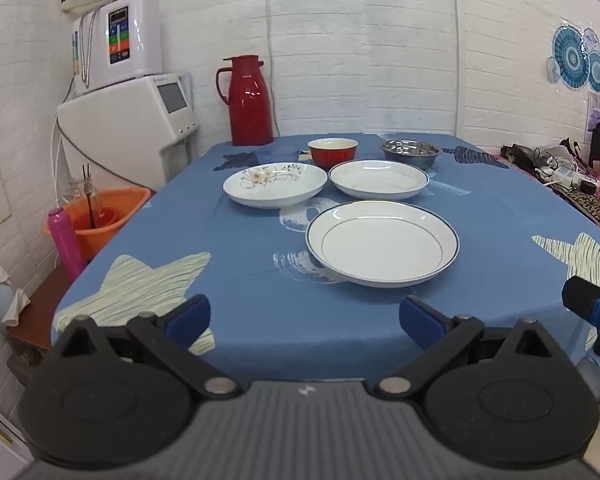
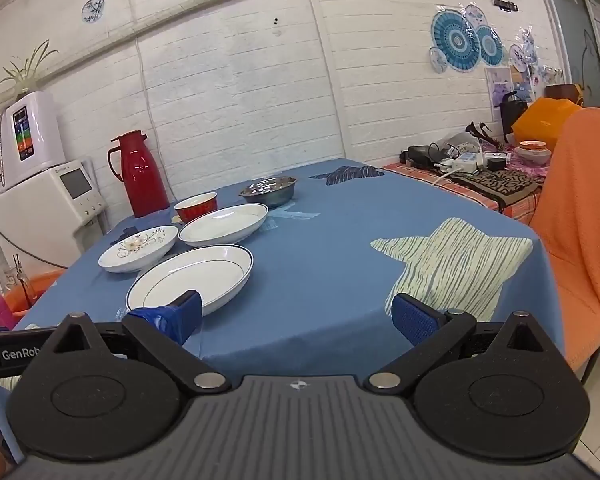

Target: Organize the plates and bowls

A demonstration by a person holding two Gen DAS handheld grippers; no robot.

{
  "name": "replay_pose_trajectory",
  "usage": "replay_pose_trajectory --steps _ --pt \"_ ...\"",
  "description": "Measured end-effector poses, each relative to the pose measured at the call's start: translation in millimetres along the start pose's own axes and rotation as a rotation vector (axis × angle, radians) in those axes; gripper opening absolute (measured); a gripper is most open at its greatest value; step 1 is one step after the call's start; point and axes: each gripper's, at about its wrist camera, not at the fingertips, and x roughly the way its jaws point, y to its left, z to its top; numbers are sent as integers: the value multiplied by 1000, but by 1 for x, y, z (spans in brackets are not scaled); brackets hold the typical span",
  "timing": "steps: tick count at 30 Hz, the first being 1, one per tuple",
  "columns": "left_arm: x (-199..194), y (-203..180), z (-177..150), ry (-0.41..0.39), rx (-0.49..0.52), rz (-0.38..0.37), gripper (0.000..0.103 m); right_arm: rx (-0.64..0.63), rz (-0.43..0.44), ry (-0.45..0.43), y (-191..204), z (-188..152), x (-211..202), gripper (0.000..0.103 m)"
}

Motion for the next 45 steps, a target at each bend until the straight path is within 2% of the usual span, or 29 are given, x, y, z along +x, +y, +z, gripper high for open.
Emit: replay_pose_trajectory --steps 8,17,22,45 --pt "2 1 -2 6 2 -2 100 -40 64 31 5 -4 3 89" --pt "8 -6 -4 19 19 -12 100 -14 47 59 1 -7 8 89" --pt "9 -7 -6 22 20 -19 100 -3 40 43 -2 -6 6 89" --pt "7 -2 -5 23 3 -8 100 -13 86 101 9 -13 14 89"
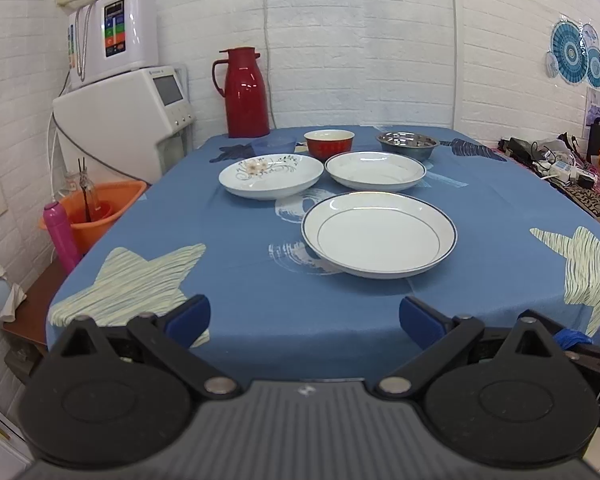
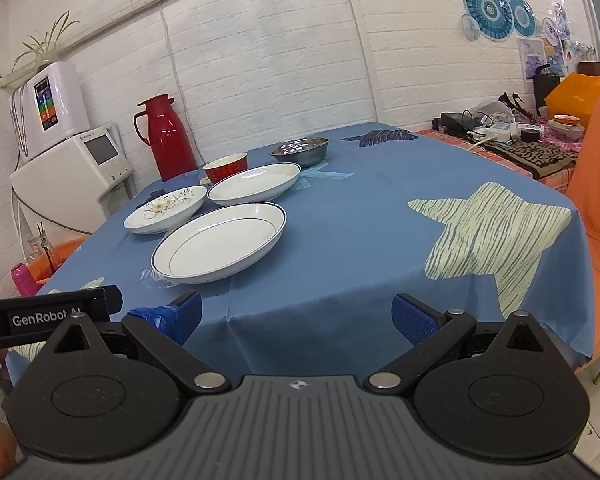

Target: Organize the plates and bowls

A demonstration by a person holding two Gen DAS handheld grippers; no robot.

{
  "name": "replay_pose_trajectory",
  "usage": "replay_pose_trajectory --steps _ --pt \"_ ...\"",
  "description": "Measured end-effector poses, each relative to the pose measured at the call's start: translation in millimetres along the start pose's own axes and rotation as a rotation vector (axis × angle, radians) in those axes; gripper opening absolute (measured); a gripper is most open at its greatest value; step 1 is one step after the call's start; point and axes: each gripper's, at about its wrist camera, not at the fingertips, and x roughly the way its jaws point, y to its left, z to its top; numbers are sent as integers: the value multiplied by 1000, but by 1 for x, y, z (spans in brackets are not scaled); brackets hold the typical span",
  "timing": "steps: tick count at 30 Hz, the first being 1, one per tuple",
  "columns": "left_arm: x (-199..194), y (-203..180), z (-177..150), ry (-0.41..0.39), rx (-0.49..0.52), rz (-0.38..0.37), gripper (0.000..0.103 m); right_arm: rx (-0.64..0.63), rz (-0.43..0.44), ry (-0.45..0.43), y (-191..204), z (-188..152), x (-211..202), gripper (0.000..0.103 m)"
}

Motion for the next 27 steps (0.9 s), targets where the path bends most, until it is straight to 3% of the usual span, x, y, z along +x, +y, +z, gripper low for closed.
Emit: replay_pose_trajectory --steps 27 --pt "-1 -3 3 -3 12 -26 100 10 -7 16 -2 -1 3 89"
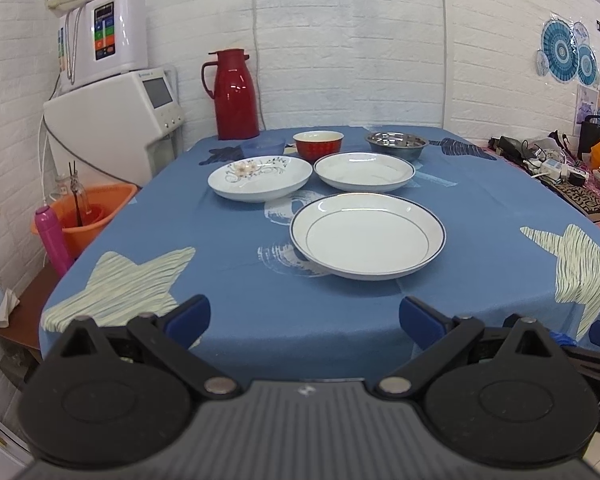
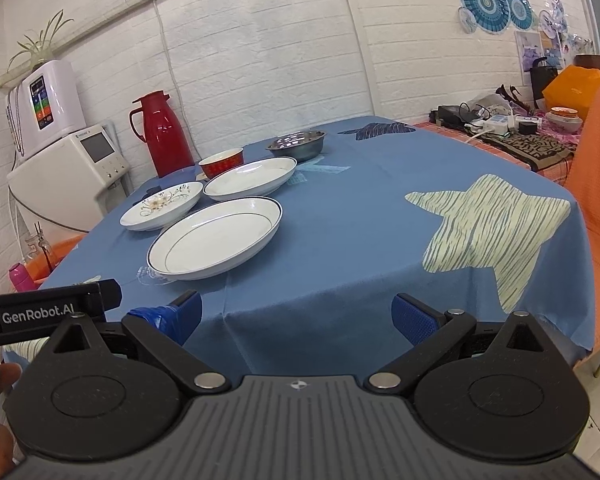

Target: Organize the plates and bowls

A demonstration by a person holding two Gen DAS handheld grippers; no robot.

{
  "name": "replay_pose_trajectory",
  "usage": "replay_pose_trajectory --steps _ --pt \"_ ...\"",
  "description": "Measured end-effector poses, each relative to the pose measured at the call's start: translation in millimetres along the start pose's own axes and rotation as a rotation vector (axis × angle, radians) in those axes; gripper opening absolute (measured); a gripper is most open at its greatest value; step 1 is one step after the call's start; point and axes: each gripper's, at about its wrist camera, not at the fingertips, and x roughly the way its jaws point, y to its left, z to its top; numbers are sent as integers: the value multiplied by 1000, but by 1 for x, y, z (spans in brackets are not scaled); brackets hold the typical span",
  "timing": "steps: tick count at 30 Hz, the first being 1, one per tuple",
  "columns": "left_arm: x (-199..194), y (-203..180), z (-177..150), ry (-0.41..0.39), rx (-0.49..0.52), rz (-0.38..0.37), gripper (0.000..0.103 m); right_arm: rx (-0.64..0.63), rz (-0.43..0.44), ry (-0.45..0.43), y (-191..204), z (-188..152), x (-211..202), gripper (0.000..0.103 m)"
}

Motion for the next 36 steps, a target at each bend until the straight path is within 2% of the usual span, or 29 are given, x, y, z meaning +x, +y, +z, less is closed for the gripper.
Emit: replay_pose_trajectory --steps 28,36 --pt "0 1 -1 -6 5 -3 100 -4 3 1 1 -1 1 89" --pt "19 2 7 -2 26 -15 100 -18 -22 18 -6 -1 9 89"
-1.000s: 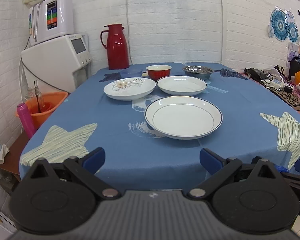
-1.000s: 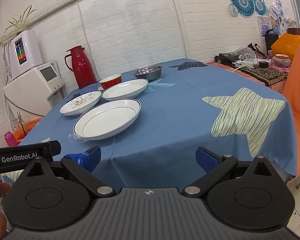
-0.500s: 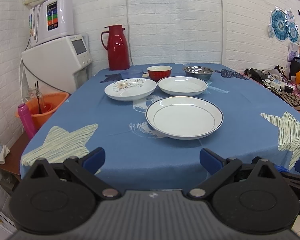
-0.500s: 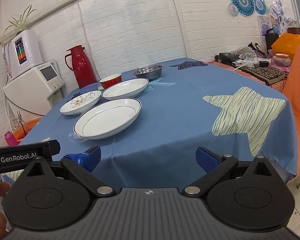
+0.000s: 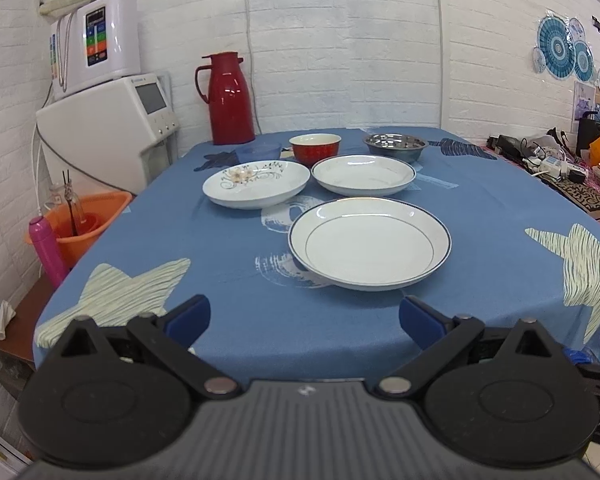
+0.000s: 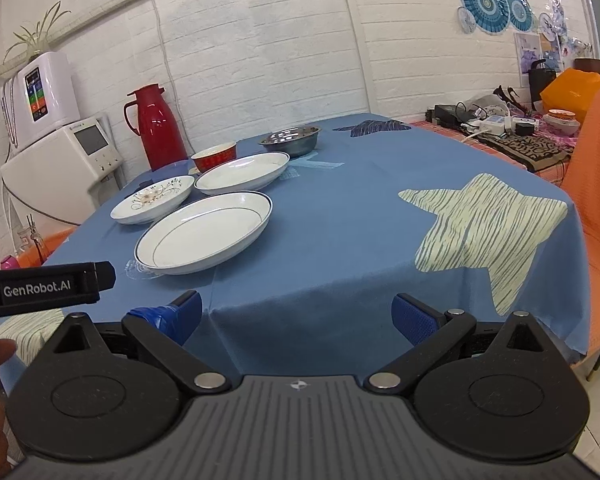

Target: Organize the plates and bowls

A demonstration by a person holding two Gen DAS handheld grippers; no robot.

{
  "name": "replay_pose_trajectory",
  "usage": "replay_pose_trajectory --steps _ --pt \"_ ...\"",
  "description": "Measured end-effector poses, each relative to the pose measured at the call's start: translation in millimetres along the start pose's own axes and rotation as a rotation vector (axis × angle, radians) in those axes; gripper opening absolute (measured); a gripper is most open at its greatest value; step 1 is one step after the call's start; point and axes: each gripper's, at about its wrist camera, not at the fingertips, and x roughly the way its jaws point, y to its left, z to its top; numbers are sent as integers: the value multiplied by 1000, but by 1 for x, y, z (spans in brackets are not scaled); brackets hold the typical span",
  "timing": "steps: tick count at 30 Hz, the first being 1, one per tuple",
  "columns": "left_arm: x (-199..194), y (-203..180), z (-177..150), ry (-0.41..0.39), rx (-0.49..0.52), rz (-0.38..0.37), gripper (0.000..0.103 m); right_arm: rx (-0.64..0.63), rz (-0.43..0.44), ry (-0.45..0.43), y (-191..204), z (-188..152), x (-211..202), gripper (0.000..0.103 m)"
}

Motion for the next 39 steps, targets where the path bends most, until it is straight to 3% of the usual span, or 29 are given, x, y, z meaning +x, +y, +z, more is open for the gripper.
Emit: replay_pose_trajectory --steps 4,8,10,12,18,20,25,32,39 --pt "10 11 14 -16 -23 -30 100 15 -11 -4 -14 9 4 89" --pt "15 26 37 -99 -19 -47 100 8 -52 -93 -17 36 7 89" --pt "26 35 47 -72 -18 -89 100 -5 -31 -103 -14 56 22 89" --pt "41 45 54 -20 -48 -133 100 -45 -3 -46 -5 73 47 89" --pt "108 73 65 193 -123 -145 100 -155 57 137 26 99 130 89" --pt "126 76 68 229 -125 -159 100 -174 68 186 31 102 154 88" --pt "153 71 72 238 -101 -185 100 -217 19 253 33 101 185 88" --pt "193 72 65 308 -153 -268 99 -258 33 361 43 90 215 89" --pt "200 60 60 292 -97 -286 93 -257 64 322 39 86 208 90"
